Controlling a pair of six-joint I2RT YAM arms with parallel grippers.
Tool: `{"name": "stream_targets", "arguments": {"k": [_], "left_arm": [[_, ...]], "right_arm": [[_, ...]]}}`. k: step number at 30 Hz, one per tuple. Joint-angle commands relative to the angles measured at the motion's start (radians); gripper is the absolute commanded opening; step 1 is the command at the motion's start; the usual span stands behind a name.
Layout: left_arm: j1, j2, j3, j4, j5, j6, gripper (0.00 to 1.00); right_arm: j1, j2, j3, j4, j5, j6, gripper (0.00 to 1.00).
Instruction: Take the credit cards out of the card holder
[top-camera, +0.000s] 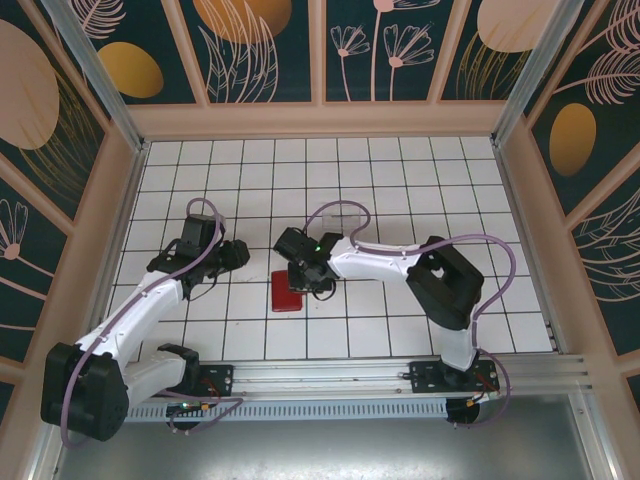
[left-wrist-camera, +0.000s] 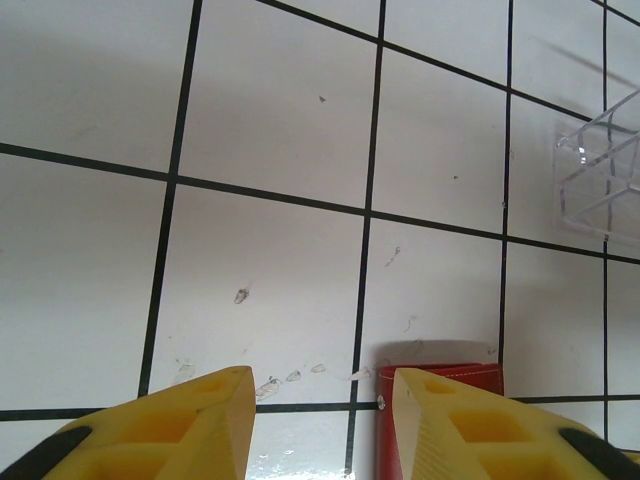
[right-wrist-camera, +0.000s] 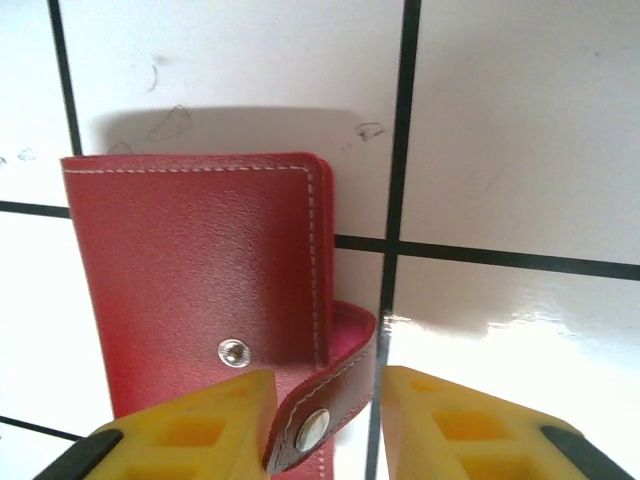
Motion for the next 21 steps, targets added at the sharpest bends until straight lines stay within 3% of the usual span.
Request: {"name": "stream_targets", "arguments": {"k": [1,4,9,16,21], "left_arm": [[0.006,0.006,-0.006,0.014,0.024,0.013,0.42],[0.004,0.003,-0.005,0.013,0.038,0.019,0.43],[-0.011,0.012,-0.012,0.02,0.075,0.0,0.45],[-0.127,0.056,-0.026,0.114,0.113,-0.097,0.52],[-0.172,0.109,-0.032,0.128,0.101,-0.154,0.63]], "right_arm": [[-0.006,-0.042,-0.023,0.0,0.038,0.003,0.26],[-0.006,-0.055,-0.03,0.011,0.05,-0.001,0.12],[-0.004,-0.082,-0.025,0.015,0.076,-0.019,0.01],[0.001,-0.141,-0.033,0.048,0.086,-0.03,0.0],[0.008,-0.183,-0.053,0.096,0.073,-0.05,0.0]]}}
